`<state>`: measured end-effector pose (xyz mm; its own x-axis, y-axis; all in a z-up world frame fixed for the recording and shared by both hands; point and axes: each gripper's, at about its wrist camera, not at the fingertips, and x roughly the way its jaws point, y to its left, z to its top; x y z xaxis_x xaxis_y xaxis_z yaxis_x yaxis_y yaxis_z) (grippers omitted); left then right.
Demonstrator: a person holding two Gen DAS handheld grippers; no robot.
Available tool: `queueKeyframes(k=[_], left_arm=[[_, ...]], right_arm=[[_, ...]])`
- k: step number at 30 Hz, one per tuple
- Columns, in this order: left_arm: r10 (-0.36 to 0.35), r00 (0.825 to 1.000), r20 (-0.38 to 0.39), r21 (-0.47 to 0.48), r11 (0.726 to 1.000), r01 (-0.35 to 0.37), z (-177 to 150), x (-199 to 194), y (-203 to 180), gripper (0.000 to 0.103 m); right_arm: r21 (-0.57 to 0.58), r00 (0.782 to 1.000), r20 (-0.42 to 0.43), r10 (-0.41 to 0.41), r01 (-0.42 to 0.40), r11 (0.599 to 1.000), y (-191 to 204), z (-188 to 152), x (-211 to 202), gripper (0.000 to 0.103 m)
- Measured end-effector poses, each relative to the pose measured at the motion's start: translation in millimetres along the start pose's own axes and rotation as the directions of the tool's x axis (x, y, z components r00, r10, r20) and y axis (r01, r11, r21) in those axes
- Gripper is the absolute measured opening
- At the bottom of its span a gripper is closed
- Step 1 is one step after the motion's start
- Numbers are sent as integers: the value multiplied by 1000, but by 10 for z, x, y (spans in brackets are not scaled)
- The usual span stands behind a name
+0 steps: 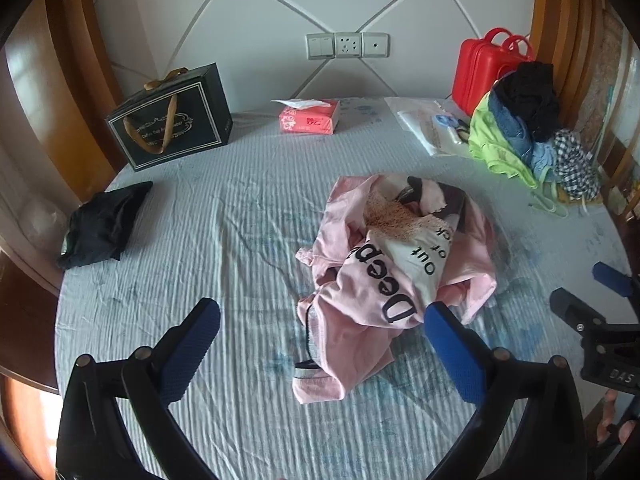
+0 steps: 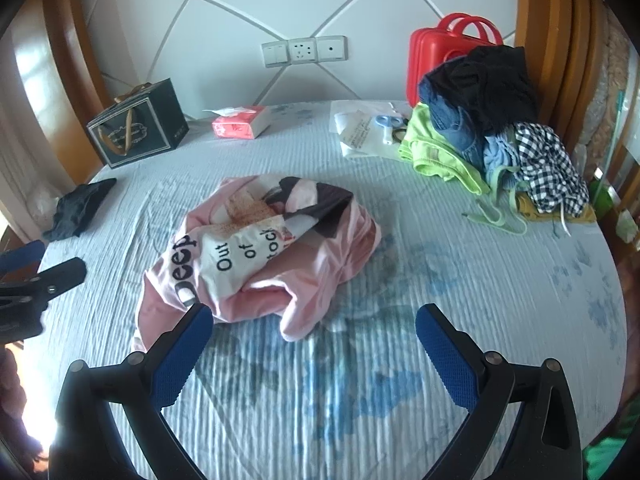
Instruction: Fold clothes
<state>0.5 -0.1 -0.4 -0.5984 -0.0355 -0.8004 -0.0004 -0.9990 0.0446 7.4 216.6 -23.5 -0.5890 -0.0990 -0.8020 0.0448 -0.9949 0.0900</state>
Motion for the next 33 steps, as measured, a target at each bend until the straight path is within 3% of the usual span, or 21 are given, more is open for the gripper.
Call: queueKeyframes(k=[6,11,14,33], left_arm=[[-102,995,-22,-79,992,100,-20,22,173,103],[-123,992,3,24,992,123,-4,-2,-37,103],[-170,985,-1,23,985,170,-10,-12,-22,103],[-131,991,-12,-31,991,130,-65,38,180,103]], right_arm=[[-14,1000,-5,-24,23,1000,23,18,40,103],[-18,1000,9,-22,22,1000,59,12,24,103],[-21,1000,19,-11,11,1000,44,5,19,103],[-32,1000,18,-12,13,999,73,5,11,103]])
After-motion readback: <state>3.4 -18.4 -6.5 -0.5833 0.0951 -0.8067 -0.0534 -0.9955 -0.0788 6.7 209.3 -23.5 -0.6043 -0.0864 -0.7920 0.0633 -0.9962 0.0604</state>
